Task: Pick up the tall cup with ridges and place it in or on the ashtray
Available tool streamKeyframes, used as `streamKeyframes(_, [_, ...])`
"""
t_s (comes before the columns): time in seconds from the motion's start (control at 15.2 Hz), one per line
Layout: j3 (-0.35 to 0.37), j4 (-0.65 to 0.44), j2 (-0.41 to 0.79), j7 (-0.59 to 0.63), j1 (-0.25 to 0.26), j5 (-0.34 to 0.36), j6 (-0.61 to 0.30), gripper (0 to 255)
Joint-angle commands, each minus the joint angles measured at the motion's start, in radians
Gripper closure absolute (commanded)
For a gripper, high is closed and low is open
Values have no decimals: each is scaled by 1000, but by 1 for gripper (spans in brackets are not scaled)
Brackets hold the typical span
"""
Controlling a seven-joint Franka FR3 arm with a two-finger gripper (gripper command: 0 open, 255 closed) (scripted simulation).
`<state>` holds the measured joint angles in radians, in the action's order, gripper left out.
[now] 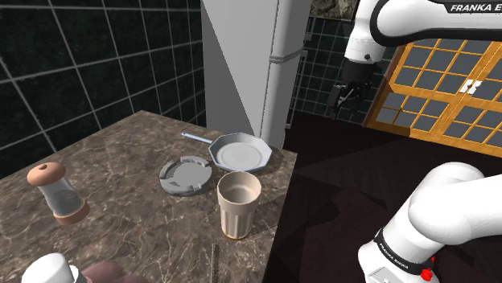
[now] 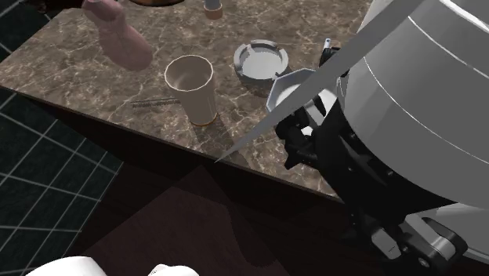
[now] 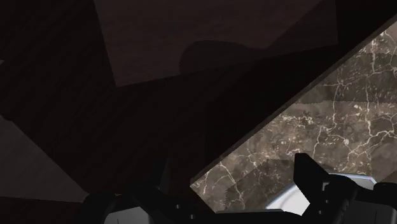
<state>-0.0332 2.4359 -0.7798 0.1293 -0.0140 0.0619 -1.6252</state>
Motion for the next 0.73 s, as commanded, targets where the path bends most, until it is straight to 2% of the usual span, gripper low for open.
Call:
streamKeyframes(0.0, [0,0,0,0,0,0,0,0])
streamKeyframes(0.66, [176,81,63,171,111,-161,-171,0])
